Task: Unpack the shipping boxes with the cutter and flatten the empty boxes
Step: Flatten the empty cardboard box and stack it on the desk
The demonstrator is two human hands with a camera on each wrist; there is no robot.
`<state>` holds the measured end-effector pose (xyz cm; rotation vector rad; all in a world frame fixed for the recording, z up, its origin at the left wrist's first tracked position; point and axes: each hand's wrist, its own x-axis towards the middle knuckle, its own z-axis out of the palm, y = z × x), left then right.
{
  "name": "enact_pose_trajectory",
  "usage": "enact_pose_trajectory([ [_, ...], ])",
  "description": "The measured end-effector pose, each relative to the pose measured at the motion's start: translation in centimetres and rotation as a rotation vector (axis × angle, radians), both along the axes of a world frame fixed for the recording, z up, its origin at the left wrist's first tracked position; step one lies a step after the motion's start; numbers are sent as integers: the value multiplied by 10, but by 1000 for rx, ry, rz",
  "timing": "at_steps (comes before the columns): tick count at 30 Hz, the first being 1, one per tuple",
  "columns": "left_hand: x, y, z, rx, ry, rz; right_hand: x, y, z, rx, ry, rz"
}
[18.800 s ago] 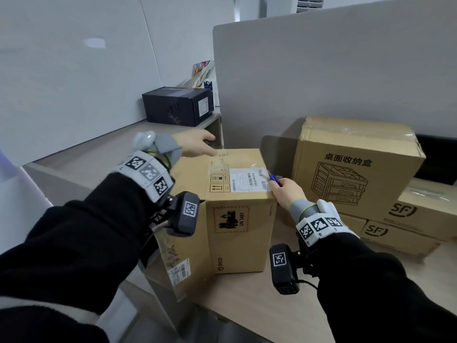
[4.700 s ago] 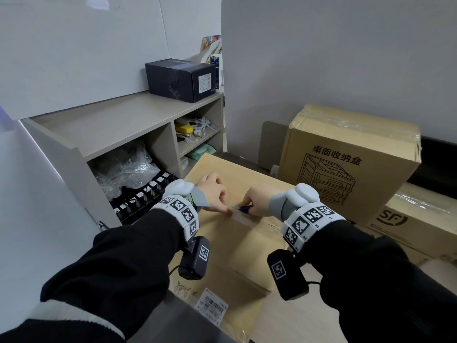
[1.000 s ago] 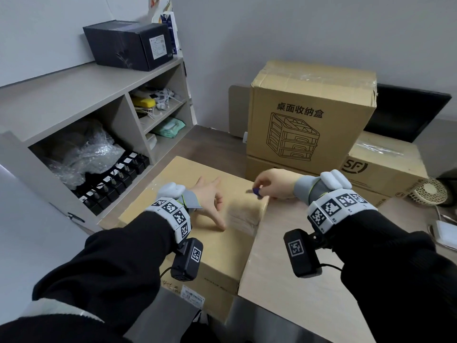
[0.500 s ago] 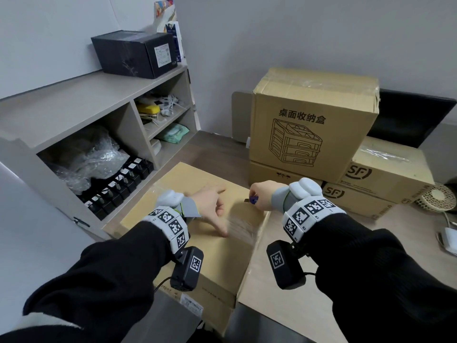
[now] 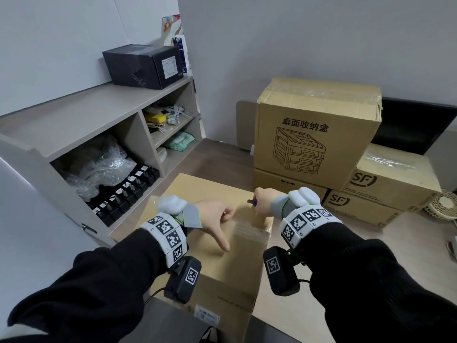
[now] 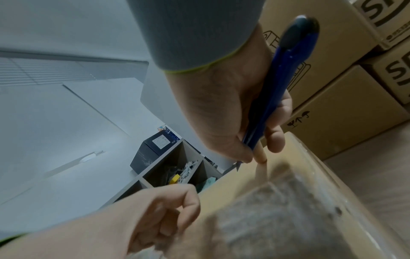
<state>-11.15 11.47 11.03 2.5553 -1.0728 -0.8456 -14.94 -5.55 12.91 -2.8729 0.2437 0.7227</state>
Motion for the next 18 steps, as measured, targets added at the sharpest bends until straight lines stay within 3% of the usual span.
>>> enact_pose_trajectory([
  [4, 0, 9, 17, -8, -92, -5, 3, -6, 5, 66, -36, -20],
  [9, 10, 35, 68, -68, -167, -16, 10, -5, 8, 178, -103, -39],
  [18, 23, 55, 141, -161, -436, 112, 25, 10, 33, 42, -284, -51],
])
